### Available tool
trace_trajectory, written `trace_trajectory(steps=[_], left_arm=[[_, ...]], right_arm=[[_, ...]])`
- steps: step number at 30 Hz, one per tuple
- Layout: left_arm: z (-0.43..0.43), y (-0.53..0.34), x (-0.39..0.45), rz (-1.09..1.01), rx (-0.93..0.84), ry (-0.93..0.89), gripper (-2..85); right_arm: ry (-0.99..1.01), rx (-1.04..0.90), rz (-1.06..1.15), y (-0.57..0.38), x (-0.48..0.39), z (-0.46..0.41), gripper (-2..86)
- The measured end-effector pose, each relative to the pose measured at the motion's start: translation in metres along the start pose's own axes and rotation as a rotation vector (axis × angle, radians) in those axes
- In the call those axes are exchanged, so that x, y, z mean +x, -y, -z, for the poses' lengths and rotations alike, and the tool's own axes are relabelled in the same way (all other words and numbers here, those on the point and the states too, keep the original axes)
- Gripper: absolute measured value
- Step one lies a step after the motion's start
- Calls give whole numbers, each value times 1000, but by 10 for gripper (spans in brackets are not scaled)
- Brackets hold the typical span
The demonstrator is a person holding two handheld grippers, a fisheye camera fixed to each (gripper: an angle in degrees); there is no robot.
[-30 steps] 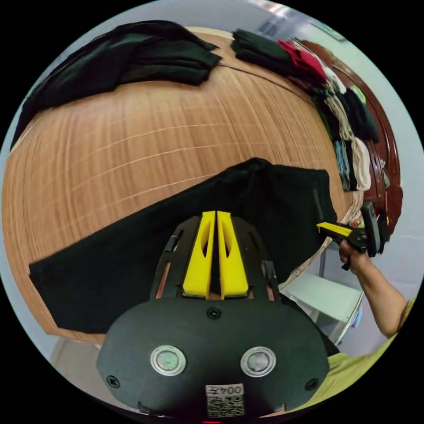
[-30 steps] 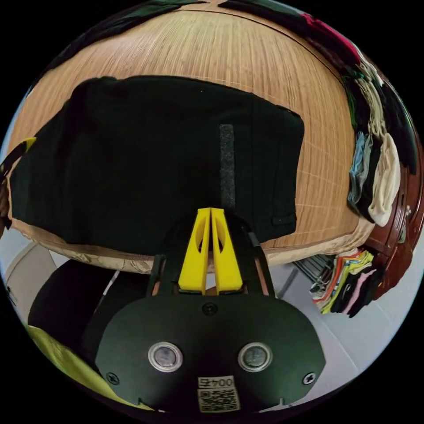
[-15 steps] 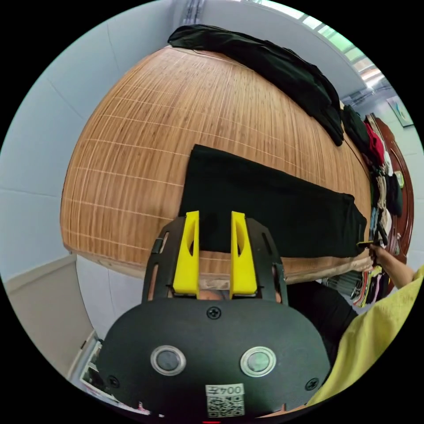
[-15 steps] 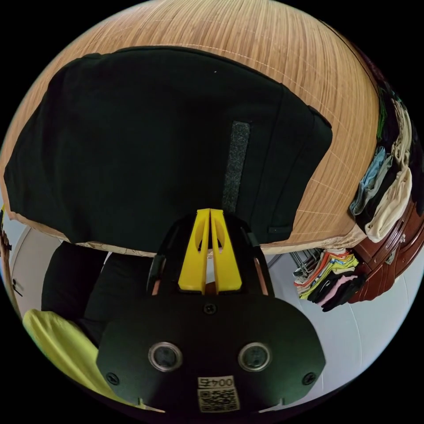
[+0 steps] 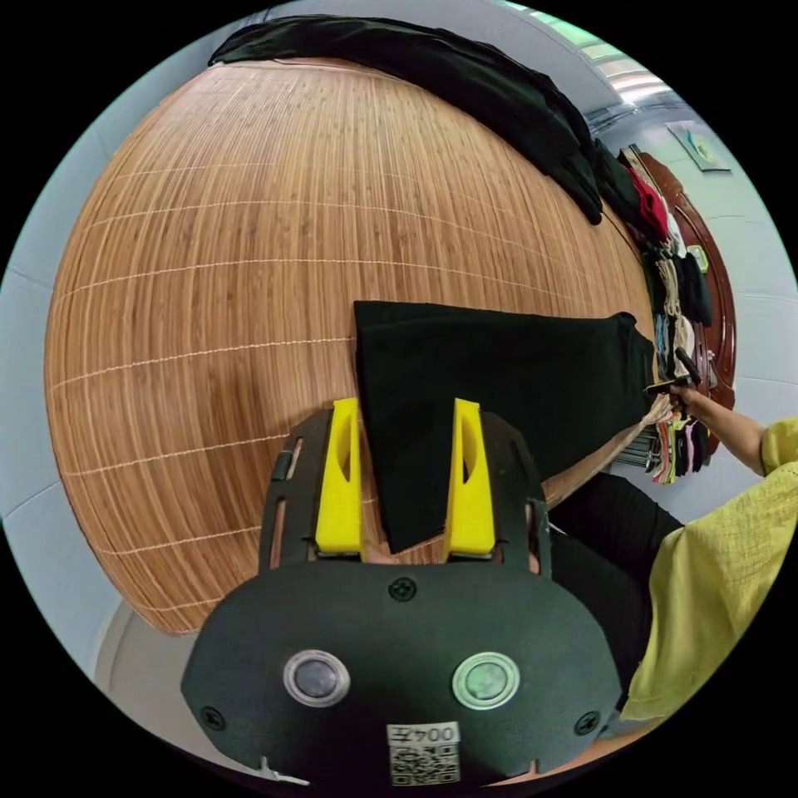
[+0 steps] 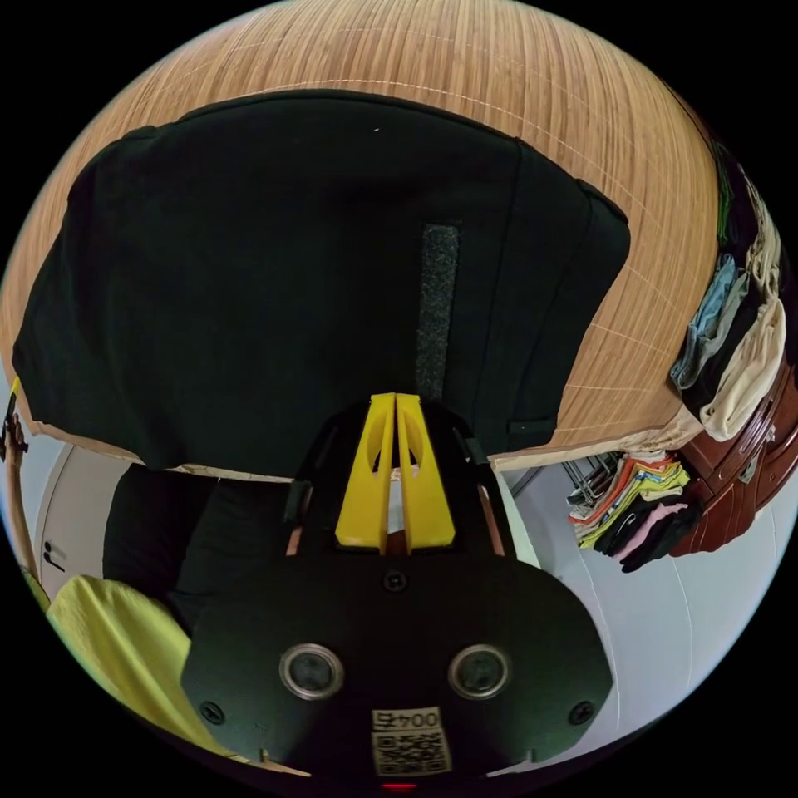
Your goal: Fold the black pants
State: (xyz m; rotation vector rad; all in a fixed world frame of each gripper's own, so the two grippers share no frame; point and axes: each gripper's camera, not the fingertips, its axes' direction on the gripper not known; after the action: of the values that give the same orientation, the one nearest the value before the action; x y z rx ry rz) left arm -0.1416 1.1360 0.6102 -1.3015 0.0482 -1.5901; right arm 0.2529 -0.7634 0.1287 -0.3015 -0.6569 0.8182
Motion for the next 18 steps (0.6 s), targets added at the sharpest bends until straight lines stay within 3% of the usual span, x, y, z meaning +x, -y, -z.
trace_trajectory(steps=[12,18], left_arm=[[-26,9,-36,0,13,-98,131],[-32,29,-58,17,-70,-184,103]], right_arm=[[61,6,-30,-23,-6,-12,-8],[50,2,-25,-44,-11,-23,-9]])
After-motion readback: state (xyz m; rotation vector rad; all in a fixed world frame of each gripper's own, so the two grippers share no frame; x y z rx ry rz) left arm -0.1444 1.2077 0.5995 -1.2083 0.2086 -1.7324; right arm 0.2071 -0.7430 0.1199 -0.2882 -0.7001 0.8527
